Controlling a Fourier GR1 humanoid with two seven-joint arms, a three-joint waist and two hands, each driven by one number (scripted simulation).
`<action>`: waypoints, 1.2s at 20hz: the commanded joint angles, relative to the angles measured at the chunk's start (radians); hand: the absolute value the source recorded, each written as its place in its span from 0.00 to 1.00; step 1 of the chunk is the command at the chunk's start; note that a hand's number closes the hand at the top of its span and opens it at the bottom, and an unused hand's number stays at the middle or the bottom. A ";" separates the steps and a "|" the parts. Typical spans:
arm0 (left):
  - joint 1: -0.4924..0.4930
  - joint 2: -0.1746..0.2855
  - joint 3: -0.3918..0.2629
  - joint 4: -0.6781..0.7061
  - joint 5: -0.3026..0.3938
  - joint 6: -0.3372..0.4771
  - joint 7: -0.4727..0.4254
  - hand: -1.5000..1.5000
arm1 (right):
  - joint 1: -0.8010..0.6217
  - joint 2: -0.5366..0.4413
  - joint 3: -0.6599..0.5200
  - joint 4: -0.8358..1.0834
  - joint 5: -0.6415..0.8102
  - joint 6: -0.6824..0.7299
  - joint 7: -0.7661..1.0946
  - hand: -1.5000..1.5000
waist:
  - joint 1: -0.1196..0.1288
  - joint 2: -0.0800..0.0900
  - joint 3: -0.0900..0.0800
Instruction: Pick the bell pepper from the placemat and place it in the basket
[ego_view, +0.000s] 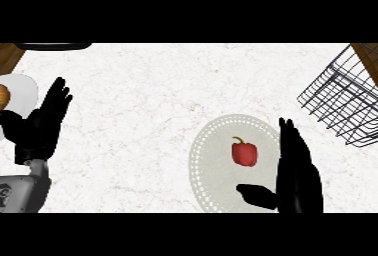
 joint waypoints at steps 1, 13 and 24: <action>-0.017 -0.030 0.030 0.003 -0.039 0.013 0.009 0.50 | -0.029 0.014 -0.024 0.049 0.025 -0.026 -0.019 0.00 | 0.000 0.000 0.000; 0.082 -0.095 0.021 -0.114 -0.116 -0.010 0.034 0.50 | 0.041 0.032 0.014 0.126 0.048 -0.153 -0.079 0.00 | 0.002 -0.001 0.000; 0.054 -0.111 0.077 -0.020 -0.118 -0.074 -0.027 0.50 | -0.039 0.032 0.022 0.338 0.054 -0.252 -0.024 0.00 | 0.003 0.000 0.000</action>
